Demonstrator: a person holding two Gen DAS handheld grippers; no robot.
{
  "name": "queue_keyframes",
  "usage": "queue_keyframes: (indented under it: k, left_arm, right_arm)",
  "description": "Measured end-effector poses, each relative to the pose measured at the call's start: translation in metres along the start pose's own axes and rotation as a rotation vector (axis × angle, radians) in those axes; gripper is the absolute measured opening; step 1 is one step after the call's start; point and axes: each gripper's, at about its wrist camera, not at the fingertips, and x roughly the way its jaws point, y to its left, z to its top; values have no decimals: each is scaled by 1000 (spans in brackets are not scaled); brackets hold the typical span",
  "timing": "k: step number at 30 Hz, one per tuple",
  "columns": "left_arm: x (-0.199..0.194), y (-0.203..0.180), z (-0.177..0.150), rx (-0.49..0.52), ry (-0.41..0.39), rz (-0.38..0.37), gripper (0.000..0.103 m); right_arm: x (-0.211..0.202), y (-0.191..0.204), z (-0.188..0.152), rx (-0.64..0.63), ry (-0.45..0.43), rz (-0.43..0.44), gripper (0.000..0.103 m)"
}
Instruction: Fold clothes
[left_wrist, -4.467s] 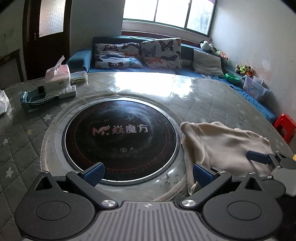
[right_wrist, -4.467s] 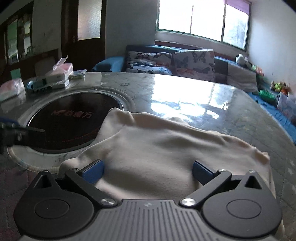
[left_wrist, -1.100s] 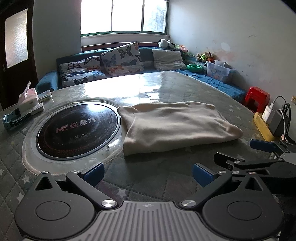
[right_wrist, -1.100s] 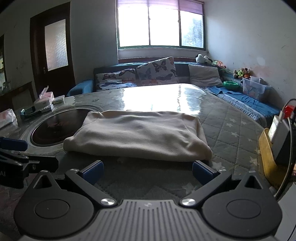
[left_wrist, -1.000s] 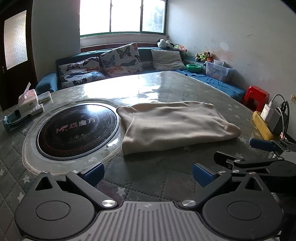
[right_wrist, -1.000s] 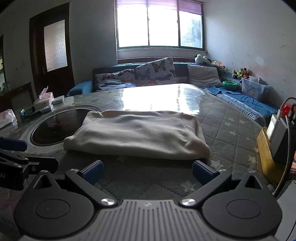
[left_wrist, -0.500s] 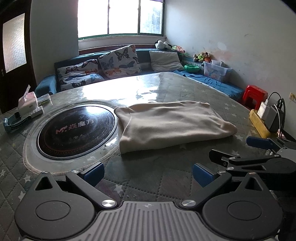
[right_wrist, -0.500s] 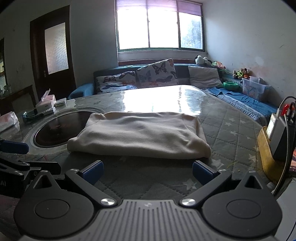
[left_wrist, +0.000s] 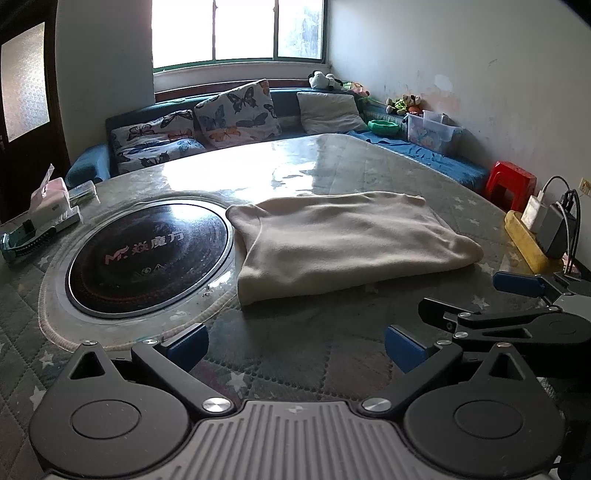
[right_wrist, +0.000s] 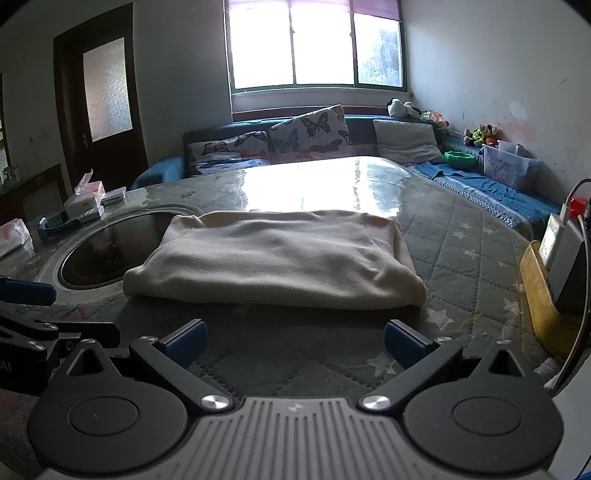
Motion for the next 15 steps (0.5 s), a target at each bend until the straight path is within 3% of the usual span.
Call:
queue_keyframes:
  k: [15]
  left_arm:
    - [20,4,8,4,29,-19,103]
  right_arm:
    - [18,0,4,2,30,-11,103]
